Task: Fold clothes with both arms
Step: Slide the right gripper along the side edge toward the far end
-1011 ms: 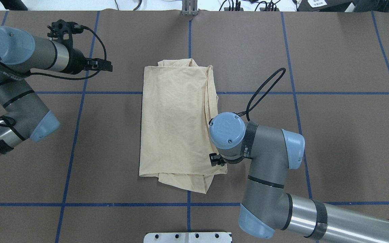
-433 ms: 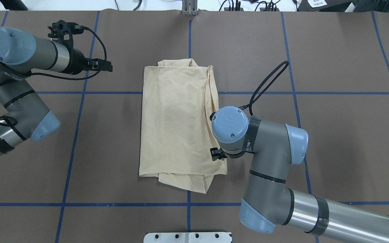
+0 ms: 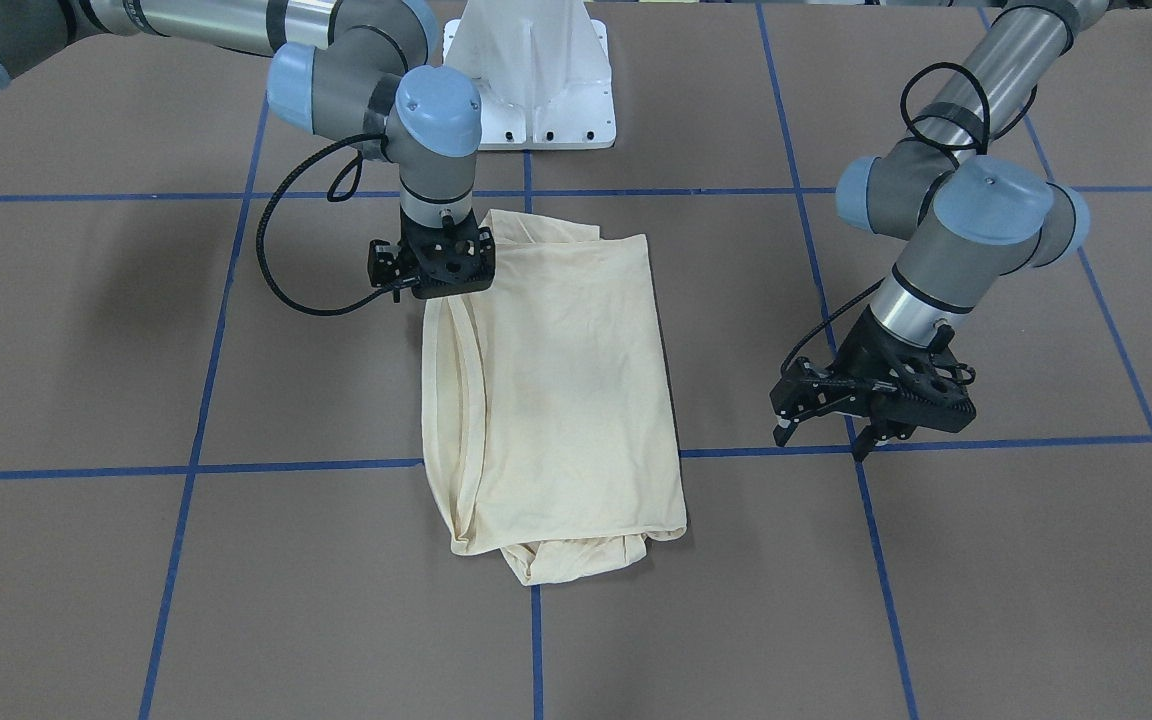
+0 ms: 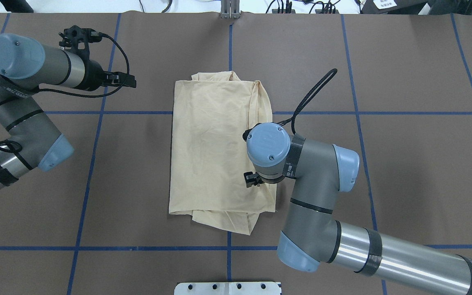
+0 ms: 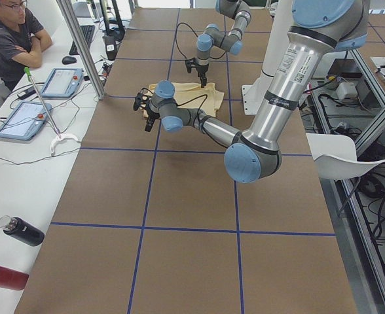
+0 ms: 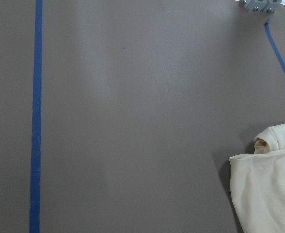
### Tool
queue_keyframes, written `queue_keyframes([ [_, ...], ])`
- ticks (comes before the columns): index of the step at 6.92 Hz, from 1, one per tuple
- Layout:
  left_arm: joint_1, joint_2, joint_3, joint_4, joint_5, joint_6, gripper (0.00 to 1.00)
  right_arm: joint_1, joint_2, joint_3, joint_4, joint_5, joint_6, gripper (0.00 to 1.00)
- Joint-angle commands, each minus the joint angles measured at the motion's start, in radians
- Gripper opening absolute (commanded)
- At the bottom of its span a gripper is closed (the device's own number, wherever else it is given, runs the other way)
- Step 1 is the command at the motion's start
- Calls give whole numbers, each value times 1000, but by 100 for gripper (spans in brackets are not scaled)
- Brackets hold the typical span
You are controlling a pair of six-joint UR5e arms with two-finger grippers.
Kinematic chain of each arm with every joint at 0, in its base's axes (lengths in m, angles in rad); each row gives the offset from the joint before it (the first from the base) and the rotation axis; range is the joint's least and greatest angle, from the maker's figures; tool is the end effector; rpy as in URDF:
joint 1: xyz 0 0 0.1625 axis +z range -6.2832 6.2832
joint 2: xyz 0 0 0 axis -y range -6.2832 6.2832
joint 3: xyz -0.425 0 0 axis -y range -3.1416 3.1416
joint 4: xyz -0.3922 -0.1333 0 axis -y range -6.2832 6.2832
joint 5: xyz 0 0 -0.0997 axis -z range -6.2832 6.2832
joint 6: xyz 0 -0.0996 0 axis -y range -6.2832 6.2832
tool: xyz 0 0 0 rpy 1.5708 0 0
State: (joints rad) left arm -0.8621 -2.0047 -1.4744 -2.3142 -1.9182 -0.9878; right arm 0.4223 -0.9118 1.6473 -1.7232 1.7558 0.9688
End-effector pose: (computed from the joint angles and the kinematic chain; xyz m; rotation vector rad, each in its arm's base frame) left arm 0.3660 -0.5797 0.3743 0.4720 1.0076 -0.0620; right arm -0.5806 -0.3869 0.2622 0.1285 -0.5962 -0.2280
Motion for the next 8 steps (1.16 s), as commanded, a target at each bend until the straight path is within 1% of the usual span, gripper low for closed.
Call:
queue_keyframes([
  [1, 0, -2, 3, 1, -1, 4, 100, 32, 39, -38, 8, -1, -25, 100],
  [3, 0, -5, 3, 1, -1, 0, 100, 61, 62, -96, 10, -1, -74, 100],
  [5, 0, -5, 0, 1, -1, 1, 100, 61, 65, -158, 142, 2, -75, 100],
  [8, 0, -8, 0, 1, -1, 0, 100, 70, 74, -162, 134, 10, -76, 100],
])
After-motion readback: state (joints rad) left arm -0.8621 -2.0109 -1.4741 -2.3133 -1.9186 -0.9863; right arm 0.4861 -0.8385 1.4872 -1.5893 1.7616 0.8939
